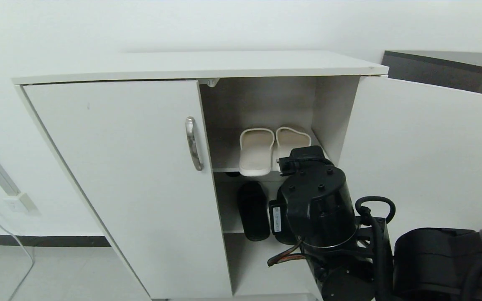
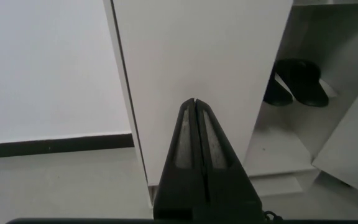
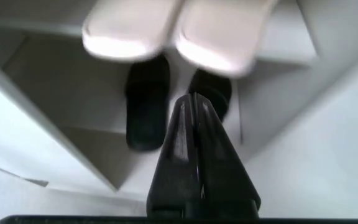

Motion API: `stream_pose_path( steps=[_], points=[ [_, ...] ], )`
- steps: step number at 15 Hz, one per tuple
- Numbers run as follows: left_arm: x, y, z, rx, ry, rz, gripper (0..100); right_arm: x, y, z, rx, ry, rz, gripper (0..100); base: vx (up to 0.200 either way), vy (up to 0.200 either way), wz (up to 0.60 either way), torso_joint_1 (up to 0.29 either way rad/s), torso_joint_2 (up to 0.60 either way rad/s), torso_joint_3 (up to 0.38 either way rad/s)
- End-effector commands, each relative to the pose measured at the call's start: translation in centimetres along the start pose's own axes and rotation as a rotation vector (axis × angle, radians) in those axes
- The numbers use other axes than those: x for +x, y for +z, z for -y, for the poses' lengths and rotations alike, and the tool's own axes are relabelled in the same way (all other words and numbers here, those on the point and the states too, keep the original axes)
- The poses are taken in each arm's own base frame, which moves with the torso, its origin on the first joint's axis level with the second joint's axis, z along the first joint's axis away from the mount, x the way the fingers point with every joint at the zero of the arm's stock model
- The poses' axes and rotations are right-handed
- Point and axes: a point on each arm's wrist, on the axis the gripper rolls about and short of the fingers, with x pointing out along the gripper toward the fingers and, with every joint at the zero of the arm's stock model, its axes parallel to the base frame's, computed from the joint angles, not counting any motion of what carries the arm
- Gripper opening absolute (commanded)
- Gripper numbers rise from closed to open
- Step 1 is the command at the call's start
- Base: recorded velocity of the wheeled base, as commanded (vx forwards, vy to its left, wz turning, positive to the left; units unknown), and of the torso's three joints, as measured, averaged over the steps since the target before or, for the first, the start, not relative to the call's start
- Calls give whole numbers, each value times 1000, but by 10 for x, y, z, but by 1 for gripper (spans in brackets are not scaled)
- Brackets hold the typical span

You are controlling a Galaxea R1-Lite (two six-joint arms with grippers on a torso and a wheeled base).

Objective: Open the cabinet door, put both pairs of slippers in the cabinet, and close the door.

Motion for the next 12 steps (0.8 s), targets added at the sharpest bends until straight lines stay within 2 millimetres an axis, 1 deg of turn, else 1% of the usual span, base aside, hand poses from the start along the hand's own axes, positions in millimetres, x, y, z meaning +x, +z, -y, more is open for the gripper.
stream_pose_path(
  steps=[1, 11, 12],
  points=[
    [0, 0, 0, 0, 0, -1, 0, 1, -1, 0, -3, -2, -3, 0, -200, 0, 0, 2, 2, 2],
    [0, 0, 0, 0, 0, -1, 0, 4, -4, 3, -8, -14, -9, 0, -200, 0, 0, 4, 0, 3],
    [0, 0, 0, 0, 0, -1, 0, 7, -5, 6, -10, -27, -14, 0, 0, 0, 0, 0, 0, 0]
  ],
)
